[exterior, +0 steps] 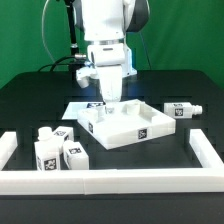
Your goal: Assemble one leg
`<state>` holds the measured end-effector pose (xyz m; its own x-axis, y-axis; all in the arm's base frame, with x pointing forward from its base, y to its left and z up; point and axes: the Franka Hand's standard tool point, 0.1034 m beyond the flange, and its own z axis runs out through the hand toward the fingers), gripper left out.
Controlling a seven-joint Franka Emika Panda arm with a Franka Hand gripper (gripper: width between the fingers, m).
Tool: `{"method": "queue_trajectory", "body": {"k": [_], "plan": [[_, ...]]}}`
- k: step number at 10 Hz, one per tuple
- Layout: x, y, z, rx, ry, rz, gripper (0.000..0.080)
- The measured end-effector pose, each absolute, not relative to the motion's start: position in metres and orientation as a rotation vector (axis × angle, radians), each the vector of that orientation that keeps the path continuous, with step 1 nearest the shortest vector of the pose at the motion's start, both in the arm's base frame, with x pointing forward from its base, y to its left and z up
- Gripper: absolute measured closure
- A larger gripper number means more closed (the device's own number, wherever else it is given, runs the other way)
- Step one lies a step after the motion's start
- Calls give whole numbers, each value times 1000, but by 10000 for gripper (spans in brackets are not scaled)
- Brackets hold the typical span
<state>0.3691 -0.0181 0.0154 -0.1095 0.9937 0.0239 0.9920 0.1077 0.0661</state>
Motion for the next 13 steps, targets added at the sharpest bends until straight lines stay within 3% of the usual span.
{"method": "queue_trajectory", "body": {"k": [1,2,3,4,7,13], "plan": [[369,-18,15,2078,2318,102,443],[369,-18,15,2079,2318,101,579],[369,-18,15,2078,2320,101,579],[370,-19,15,2085,2312,102,745],[372,-18,15,2101,2295,105,746],[430,38,18,2142,2272,31,746]]}}
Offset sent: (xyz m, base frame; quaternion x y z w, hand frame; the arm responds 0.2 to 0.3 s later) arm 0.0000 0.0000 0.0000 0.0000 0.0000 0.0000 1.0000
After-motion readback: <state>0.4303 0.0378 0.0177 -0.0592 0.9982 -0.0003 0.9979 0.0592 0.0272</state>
